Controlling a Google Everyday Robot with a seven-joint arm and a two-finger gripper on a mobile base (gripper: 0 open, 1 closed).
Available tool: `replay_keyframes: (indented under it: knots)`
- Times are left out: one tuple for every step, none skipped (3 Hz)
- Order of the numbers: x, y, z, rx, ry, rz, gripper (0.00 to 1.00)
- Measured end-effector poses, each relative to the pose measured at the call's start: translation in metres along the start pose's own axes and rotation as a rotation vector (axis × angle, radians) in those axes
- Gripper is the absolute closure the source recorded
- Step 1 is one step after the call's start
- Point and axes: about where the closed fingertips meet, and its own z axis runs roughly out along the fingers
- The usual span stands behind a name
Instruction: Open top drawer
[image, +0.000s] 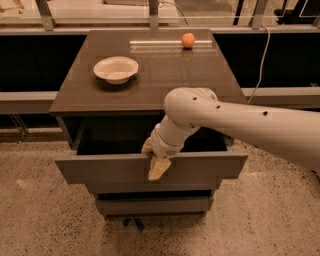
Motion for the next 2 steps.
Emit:
replay_keyframes:
  knots:
    - [-0.0003, -0.0001, -0.0007, 0.0, 0.0, 0.0, 0.21]
    - [-0.0007, 0.0005, 0.0001, -0.002, 0.0, -0.001, 0.01]
